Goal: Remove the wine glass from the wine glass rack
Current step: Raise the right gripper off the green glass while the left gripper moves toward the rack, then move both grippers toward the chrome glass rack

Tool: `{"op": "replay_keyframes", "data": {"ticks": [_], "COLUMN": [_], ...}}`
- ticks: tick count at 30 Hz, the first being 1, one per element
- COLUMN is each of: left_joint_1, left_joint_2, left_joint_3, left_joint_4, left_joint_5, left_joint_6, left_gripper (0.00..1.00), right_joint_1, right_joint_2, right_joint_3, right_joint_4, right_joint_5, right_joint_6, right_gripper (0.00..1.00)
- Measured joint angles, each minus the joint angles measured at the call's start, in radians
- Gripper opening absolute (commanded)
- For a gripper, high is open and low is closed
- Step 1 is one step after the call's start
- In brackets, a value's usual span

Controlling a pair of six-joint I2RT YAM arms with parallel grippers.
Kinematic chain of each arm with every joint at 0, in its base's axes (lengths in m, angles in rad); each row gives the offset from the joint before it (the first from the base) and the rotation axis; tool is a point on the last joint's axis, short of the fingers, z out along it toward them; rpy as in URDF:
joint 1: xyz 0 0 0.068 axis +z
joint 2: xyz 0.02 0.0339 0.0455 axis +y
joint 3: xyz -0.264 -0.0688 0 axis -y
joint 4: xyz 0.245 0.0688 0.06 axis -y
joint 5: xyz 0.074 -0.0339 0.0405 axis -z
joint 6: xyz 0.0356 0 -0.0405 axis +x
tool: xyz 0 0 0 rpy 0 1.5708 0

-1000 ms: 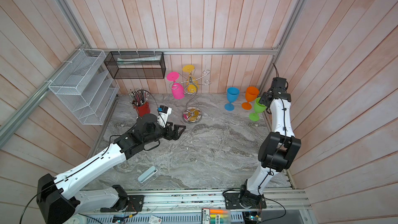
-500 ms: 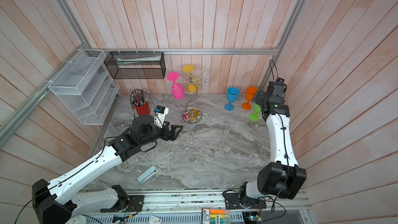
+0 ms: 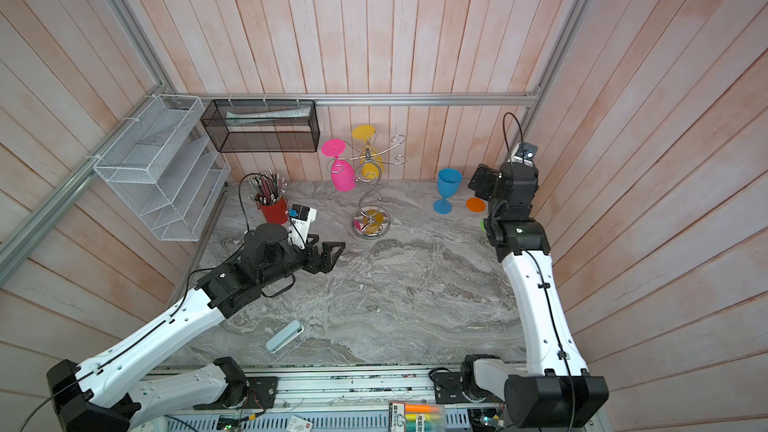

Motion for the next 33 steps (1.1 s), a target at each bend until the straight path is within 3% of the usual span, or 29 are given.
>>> {"op": "replay_keyframes", "data": {"ticks": [9,14,24,33], "left_joint_1": [0.002,0.041,0.237,0.300], "left_joint_2": [-0.007,-0.011,0.027,0.052], "left_joint_3": [0.105,0.212,0.372,0.311], "left_joint_4": [-0.096,-0.145,-0.210,-0.236], "left_joint_5": [-0.073,-0.101,-0.049,0.021], "left_joint_6": [0.035,0.033,-0.008,-0.009], "left_gripper": [0.95,0.94,0.92,0.92], "right_joint_1": [0.259,0.323,0.340,0.405], "right_joint_2": [-0.021,-0.001,0.011,0.072], "right_joint_3": [-0.006,-0.042,-0.277,-0.303], "right_joint_4": [0.117,0.163,0.289,0.452], "right_joint_5": [0.068,0.047,-0.217,-0.357], "right_joint_6": [-0.050,-0.041,-0.010,-0.045], "right_gripper": [0.95,0.92,0.91,0.90]}}
